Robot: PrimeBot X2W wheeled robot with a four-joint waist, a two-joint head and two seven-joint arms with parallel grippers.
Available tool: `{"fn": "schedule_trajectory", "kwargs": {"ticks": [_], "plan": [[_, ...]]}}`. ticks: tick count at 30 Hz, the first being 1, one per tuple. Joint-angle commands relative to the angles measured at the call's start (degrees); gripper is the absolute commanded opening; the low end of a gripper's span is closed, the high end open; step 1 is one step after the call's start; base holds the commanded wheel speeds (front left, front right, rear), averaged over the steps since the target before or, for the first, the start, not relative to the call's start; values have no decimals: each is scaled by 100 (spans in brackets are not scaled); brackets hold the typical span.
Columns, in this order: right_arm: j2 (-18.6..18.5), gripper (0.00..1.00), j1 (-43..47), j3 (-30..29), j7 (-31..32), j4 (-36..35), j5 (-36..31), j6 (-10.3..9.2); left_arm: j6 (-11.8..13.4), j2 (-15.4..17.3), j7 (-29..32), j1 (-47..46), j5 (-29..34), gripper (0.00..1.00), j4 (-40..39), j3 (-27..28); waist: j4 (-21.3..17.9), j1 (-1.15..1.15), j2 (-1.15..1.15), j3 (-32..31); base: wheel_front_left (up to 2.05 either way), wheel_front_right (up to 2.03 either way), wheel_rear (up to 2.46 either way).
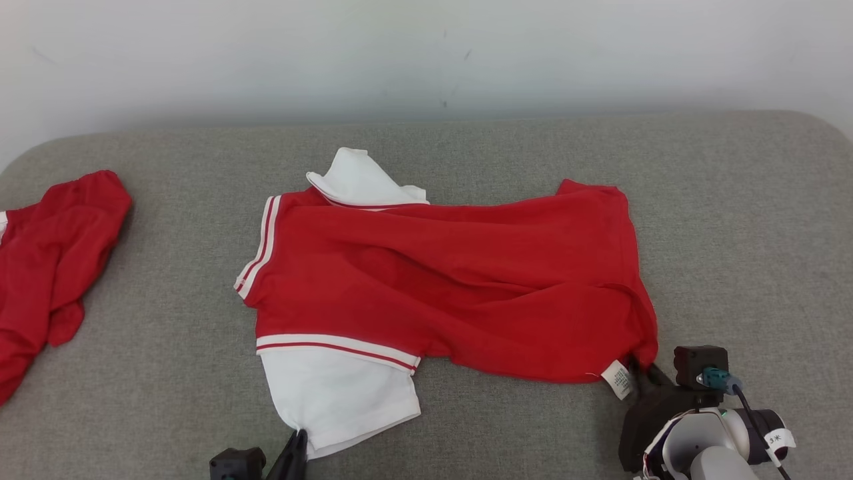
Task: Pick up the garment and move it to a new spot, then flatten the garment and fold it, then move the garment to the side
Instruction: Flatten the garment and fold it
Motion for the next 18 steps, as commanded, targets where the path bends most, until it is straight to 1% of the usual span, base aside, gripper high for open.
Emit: {"fn": "schedule_trajectory", "kwargs": {"ticks": [1, 4, 5, 6, 7, 8, 9, 18], "plan": [[2, 0, -31, 20, -63, 31, 45, 19, 27, 80, 59, 21, -56, 0, 184, 32, 5, 0, -1, -3, 0, 0, 0], [11, 1, 38, -1, -161, -13, 75, 19, 17, 72, -54, 23, -99, 0, 143, 39, -3, 0, -1, -20, 0, 0, 0], [14, 6, 69, -29, -171, -28, 73, 19, 20, 74, -63, 25, -113, 0, 142, 40, -9, 0, -1, -28, 0, 0, 0], [13, 21, 98, -40, -178, -45, 64, 19, 26, 81, -64, 25, -123, 0, 141, 41, -17, 0, -1, -34, 0, 0, 0], [18, 20, 120, -66, -159, -49, 56, 19, 33, 88, -71, 27, -131, 0, 141, 43, -27, 0, -1, -40, 0, 0, 0], [21, 33, 137, -105, -146, -66, 31, 19, 39, 93, -73, 26, -136, 0, 140, 44, -37, 0, -1, -47, 0, 0, 0], [26, 100, 143, -147, -158, -93, 0, 19, 40, 97, -67, 26, -141, 0, 140, 39, -45, 0, -1, -53, 0, 0, 0], [52, 100, 206, -154, -235, -289, -77, 19, 52, 112, -74, 60, -186, 0, 134, -13, -74, 0, -1, -86, 0, 0, 0]]}}
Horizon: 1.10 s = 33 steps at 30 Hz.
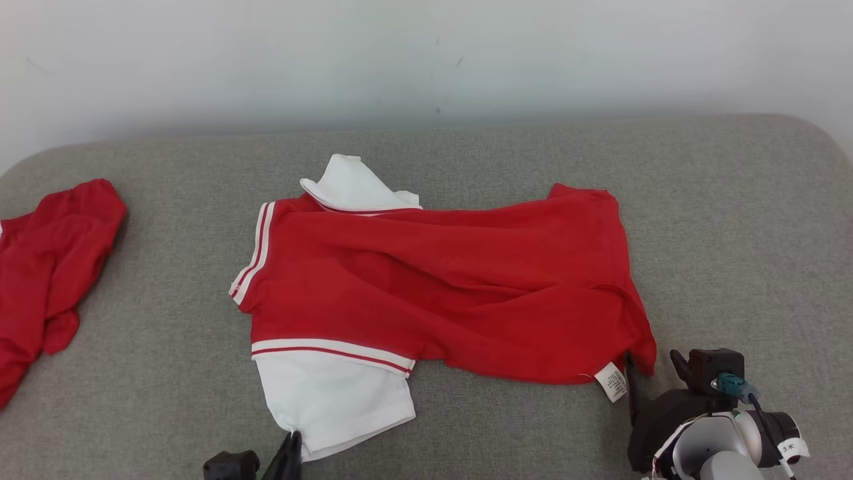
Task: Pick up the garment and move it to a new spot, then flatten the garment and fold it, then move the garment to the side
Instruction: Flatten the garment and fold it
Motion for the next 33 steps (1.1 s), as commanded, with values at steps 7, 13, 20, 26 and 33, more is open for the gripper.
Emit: {"fn": "schedule_trajectory", "kwargs": {"ticks": [7, 13, 20, 26, 33], "plan": [[24, 100, 1, 162, 22, 2, -18, 19, 73, 73, 71, 42, -74, 0, 84, -33, 28, 0, -1, 26, 0, 0, 0], [30, 100, 81, 262, 0, -42, -47, 19, 89, 79, 86, 70, -116, 0, 78, -57, 43, 0, -1, 25, 0, 0, 0], [36, 12, 188, 313, 43, -86, -44, 19, 97, 93, 58, 102, -153, 0, 97, -87, -2, 0, -1, 21, 0, 0, 0], [37, 0, 44, 281, 96, -31, -88, 19, 103, 96, 55, 70, -161, 0, 104, -122, -40, 0, -1, 24, 0, 0, 0], [36, 0, -73, 212, -132, -139, 173, 19, 52, 92, -226, 8, -392, 0, -165, 75, 26, 0, -1, -38, 0, 0, 0]]}}
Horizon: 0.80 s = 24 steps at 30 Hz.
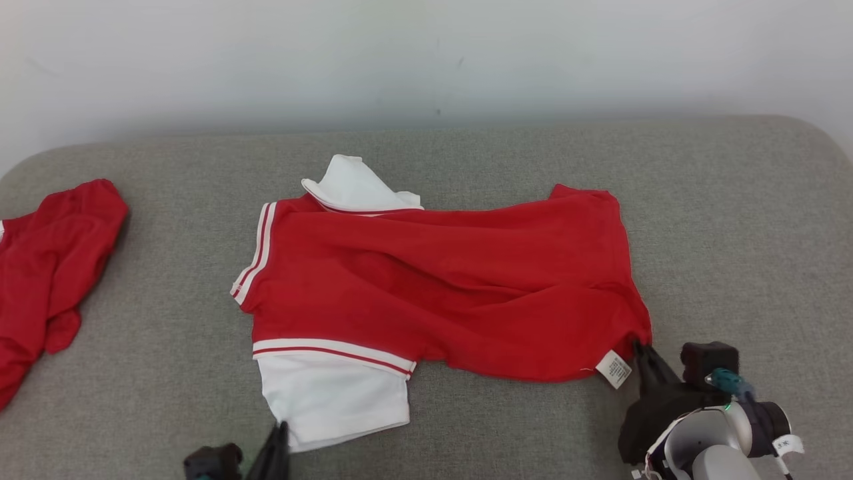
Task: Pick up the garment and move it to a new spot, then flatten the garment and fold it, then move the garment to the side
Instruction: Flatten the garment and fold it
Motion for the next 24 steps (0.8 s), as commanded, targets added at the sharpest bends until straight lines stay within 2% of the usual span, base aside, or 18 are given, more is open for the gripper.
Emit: {"fn": "schedule_trajectory", "kwargs": {"ticks": [1, 9, 17, 24], "plan": [[20, 0, -56, -8, -158, -117, 272, 19, -35, 32, -122, -30, -208, 0, -162, 195, 36, 0, 0, -39, 0, 0, 0], [21, 0, -2, 418, -520, -831, 1658, 20, -255, -5, -343, -198, -769, 0, -1557, 797, 49, 0, 0, -159, 0, 0, 0], [-55, 0, -79, 673, -709, -1571, 2556, 20, -350, 3, -306, -463, -1208, 0, -2576, 993, -26, 0, 0, -281, 0, 0, 0], [-194, 0, -330, 579, -817, -2102, 3002, 20, -391, 249, 46, -1048, -1589, 0, -3249, 1153, -127, 0, 0, -359, 0, 0, 0]]}}
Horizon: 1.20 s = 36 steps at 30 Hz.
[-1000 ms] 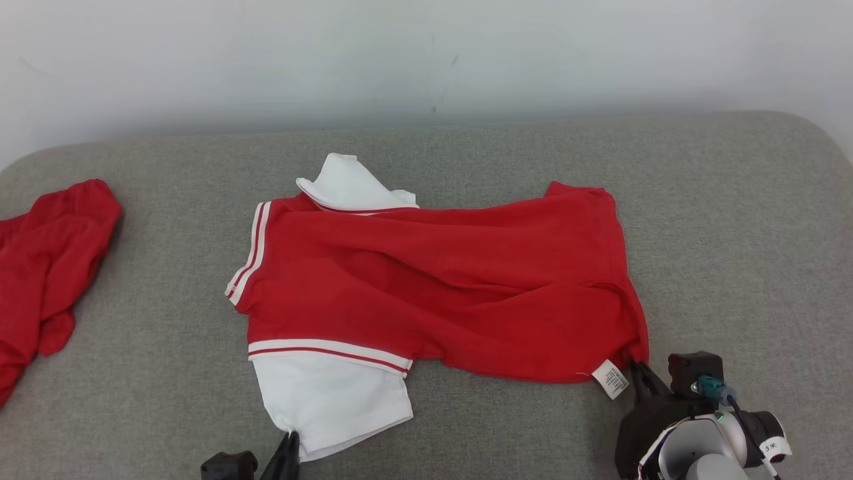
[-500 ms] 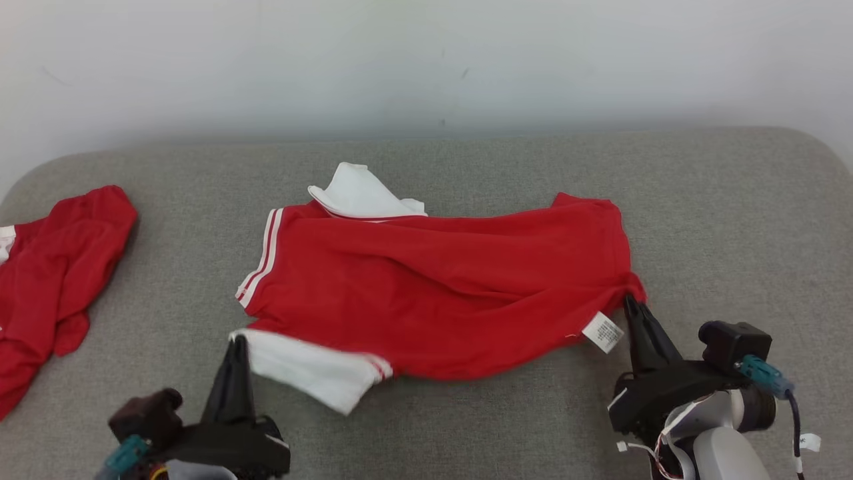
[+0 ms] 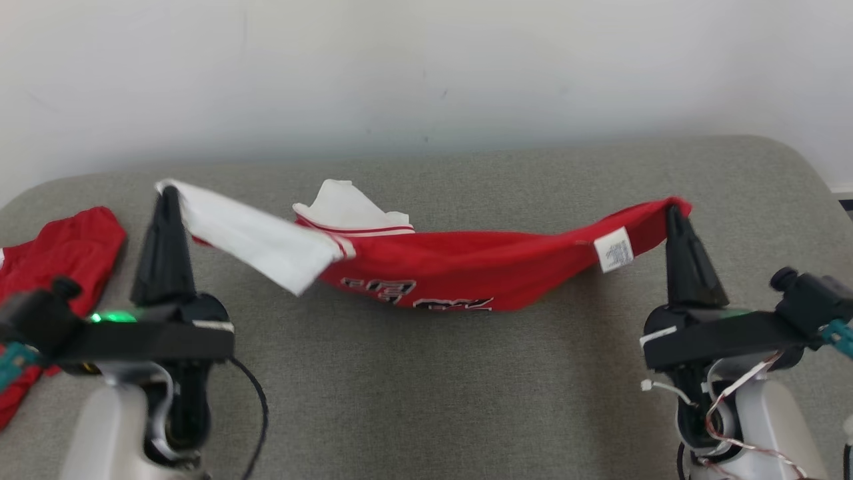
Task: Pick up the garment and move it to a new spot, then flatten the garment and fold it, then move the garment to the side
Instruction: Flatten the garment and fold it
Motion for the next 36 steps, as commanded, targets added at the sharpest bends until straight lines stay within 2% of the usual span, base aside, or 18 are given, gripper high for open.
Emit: {"fn": "schedule_trajectory", "kwargs": {"ticks": [1, 6, 16, 24, 36], "plan": [[-31, 0, -117, -23, 29, -83, 108, 21, -35, 91, 76, -191, -114, 0, -121, 51, -44, 0, 0, -26, 0, 0, 0], [-130, 0, -384, -133, 137, -340, 243, 21, -35, 343, 402, -732, -347, 0, -492, 193, -104, 0, 0, -37, 0, 0, 0], [-195, 0, -931, -218, 8, -809, 334, 20, 11, 431, 792, -1719, -645, 0, -805, 217, -173, 0, 0, 130, 0, 0, 0], [-181, 0, -1178, -133, 80, -851, 283, 21, 10, 389, 865, -2274, -809, 0, -541, 164, -241, 0, 0, 252, 0, 0, 0], [-416, 0, -1814, 176, 305, -368, 110, 21, -43, 432, 814, -2869, -744, 0, 101, -27, -383, 0, 0, 486, 0, 0, 0]]}}
